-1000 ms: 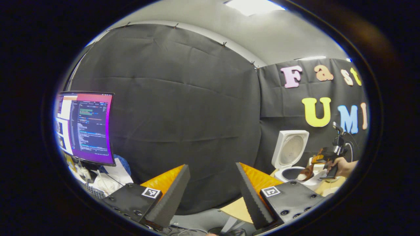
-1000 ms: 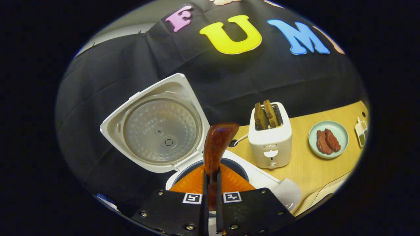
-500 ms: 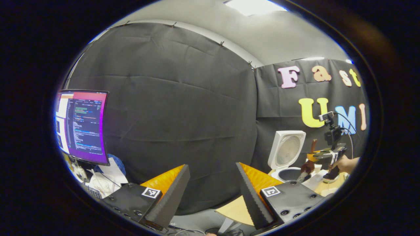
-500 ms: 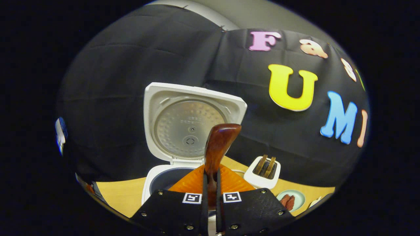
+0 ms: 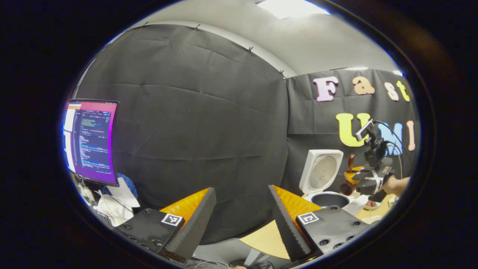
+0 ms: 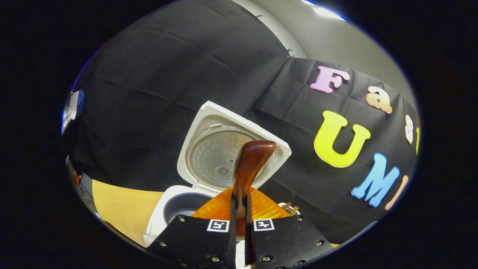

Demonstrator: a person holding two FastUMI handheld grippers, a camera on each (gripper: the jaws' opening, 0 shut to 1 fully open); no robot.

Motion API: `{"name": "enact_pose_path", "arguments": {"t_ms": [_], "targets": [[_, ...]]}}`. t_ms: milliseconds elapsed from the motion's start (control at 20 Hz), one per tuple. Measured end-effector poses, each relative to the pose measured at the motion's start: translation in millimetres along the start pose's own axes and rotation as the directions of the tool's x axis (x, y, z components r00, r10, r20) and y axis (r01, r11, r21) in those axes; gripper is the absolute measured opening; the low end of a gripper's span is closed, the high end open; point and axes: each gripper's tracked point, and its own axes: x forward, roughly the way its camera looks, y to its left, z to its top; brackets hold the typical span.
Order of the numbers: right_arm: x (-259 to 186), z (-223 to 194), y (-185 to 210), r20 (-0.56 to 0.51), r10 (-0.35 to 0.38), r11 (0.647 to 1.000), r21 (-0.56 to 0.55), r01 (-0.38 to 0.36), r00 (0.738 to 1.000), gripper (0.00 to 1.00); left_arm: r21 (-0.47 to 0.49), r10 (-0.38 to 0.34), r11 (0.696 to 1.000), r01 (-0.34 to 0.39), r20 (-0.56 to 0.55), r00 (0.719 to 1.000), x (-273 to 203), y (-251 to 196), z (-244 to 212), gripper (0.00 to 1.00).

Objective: Close the left gripper, press the button to open the rice cooker; take a wooden spoon from the chopstick holder with the right hand, scoop a spoonful of rice and pour it into the rice cooker, then put the wooden spoon back into the chopstick holder.

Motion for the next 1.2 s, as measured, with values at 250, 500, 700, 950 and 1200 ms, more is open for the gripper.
{"name": "enact_pose_path", "arguments": {"t_ms": [250, 500, 700, 950, 1200], "targets": [[-14.2, 2.1, -26.0, -0.034, 0.055, 0.870, 0.492, -0.032, 0.998, 0.10, -0.003, -0.045, 0.999, 0.045, 0.018, 0.999, 4.1, -20.5, 8.5, 0.98], [-51.4, -4.0, -83.2, -0.039, 0.031, 0.667, 0.745, 0.009, 0.999, 0.09, -0.024, -0.108, 0.994, 0.108, 0.031, 0.994, 7.8, -54.8, 16.6, 0.96], [-93.9, -28.3, -132.5, -0.062, -0.039, 0.617, 0.784, 0.073, 0.997, 0.10, -0.039, -0.154, 0.987, 0.156, 0.044, 0.987, 10.3, -88.8, 24.9, 0.98], [-148.9, -49.7, -195.9, -0.083, -0.144, 0.611, 0.776, 0.155, 0.986, 0.10, -0.043, -0.223, 0.973, 0.228, 0.086, 0.971, 10.1, -143.2, 45.7, 0.96], [-206.4, -88.5, -256.1, -0.137, -0.260, 0.588, 0.762, 0.269, 0.956, 0.09, -0.038, -0.312, 0.948, 0.317, 0.103, 0.945, 7.3, -205.0, 55.5, 0.98]]}}
